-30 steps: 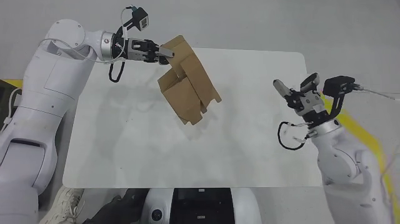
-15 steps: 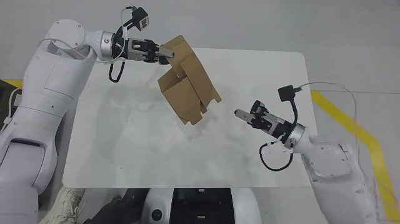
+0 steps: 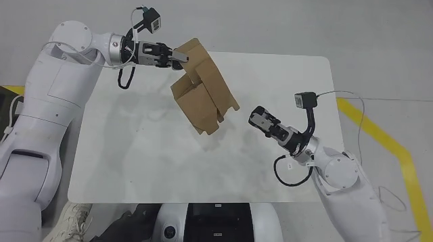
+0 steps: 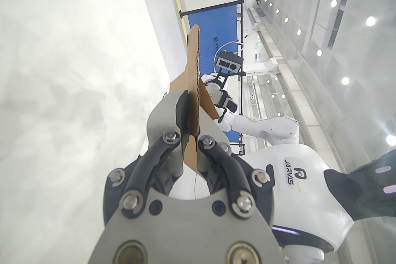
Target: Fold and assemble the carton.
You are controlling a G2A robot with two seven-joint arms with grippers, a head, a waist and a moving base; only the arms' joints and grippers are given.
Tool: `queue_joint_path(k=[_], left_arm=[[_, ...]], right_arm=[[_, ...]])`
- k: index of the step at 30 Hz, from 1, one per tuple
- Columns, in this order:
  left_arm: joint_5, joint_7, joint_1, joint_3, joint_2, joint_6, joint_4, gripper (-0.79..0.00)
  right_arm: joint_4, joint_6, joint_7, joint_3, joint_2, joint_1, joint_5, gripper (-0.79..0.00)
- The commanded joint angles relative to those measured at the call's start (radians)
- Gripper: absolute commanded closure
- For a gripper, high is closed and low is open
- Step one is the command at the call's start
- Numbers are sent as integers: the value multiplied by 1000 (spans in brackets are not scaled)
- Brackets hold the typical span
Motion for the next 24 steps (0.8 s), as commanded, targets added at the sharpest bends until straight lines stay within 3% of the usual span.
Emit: queue_joint_path(k=[1, 8, 14, 24], left_arm=[[0, 0, 0, 0, 0, 0, 0, 0], [0, 0, 0, 0, 0, 0, 0, 0], [-37, 62, 22, -12, -6, 51, -25, 0], [-54, 67, -6, 14, -35, 58, 40, 0]], right_arm=[[0, 1, 9, 0, 0, 0, 2, -785], [0, 5, 1, -1, 0, -2, 4, -785], [68, 9, 40, -94, -9, 28, 66, -785], [182, -76, 30, -236, -36, 113, 116, -785]])
